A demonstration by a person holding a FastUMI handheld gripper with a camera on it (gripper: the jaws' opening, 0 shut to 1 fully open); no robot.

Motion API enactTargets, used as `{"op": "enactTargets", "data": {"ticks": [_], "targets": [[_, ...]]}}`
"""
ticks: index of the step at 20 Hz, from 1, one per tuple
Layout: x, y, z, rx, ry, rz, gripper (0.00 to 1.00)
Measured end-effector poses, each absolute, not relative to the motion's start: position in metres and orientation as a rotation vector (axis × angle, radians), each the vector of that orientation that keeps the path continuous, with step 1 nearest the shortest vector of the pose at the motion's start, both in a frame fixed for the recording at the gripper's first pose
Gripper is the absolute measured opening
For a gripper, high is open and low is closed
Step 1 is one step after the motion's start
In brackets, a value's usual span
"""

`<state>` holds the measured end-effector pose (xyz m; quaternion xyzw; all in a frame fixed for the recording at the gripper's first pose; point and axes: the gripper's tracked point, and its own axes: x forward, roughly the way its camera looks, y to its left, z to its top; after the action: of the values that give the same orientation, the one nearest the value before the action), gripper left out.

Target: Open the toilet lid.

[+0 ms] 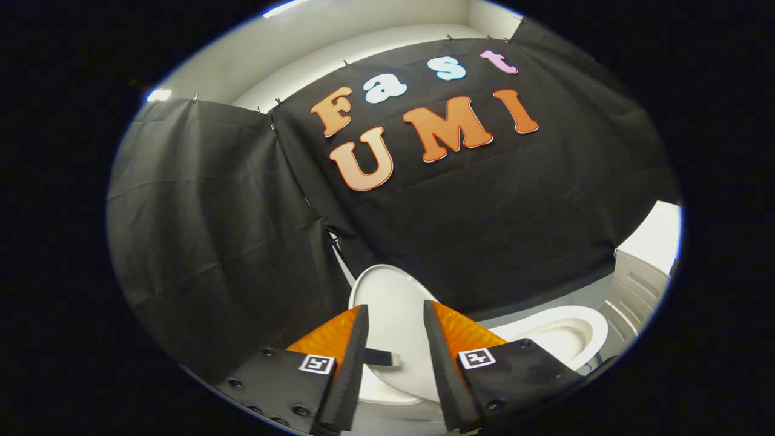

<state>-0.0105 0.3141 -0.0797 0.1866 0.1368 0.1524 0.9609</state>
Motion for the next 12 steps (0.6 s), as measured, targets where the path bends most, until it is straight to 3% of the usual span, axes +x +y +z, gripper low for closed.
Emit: {"op": "enactTargets", "data": {"ticks": [7, 12], "targets": [[0.002, 0.171, -0.057, 0.274, 0.243, 0.145, 0.94], [0.005, 0.094, -0.044, 0.171, 0.223, 0.062, 0.96]]}}
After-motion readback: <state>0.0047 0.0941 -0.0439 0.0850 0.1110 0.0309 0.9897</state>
